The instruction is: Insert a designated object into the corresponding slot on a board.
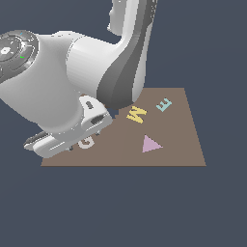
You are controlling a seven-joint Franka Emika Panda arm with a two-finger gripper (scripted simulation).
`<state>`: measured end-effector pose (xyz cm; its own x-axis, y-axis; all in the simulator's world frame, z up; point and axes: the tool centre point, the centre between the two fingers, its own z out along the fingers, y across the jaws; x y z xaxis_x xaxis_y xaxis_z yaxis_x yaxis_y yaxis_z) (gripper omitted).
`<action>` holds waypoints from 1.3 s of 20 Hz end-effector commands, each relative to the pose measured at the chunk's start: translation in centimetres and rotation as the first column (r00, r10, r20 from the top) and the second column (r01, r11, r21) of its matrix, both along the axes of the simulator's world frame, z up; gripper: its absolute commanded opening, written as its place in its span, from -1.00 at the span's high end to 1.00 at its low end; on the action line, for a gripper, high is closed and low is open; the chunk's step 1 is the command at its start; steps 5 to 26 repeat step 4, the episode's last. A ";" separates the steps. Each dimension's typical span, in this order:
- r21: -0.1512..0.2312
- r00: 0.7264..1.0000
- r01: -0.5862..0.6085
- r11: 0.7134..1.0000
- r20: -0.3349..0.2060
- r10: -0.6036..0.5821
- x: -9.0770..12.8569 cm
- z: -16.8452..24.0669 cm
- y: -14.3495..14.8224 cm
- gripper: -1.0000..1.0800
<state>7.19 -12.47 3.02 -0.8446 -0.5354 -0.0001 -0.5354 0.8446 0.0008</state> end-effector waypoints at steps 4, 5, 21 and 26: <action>0.000 1.000 0.000 1.000 0.000 0.000 0.0 0.0 0.0 -0.92; 0.000 1.000 0.000 1.000 0.000 0.000 0.0 0.0 0.0 -0.92; 0.000 1.000 0.000 1.000 0.000 0.000 0.0 0.0 0.0 -0.92; 0.000 1.000 0.000 1.000 0.000 0.000 0.0 0.0 0.0 -0.92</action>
